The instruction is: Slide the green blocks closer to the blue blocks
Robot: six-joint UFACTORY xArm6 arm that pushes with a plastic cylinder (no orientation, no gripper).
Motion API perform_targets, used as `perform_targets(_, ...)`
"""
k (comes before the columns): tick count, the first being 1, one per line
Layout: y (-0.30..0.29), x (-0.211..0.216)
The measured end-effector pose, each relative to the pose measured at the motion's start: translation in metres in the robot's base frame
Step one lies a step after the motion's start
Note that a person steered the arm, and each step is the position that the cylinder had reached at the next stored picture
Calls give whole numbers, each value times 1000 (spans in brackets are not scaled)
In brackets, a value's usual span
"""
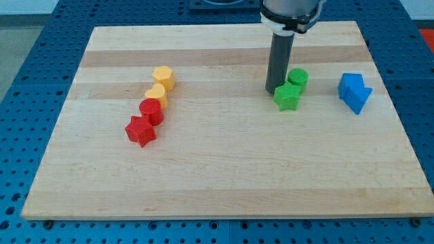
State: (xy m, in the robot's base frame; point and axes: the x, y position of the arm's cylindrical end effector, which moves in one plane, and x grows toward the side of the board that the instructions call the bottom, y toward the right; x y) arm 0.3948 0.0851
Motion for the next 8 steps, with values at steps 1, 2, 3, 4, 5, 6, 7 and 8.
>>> perform_targets(1, -31, 16)
perform_targets(2, -48, 17)
perform_targets(3, -39, 28)
perform_targets(4, 25, 28)
perform_targets(5, 66, 31)
perform_targets(6, 44, 46)
perform_targets(7, -10, 23)
perform_targets(8, -25, -41)
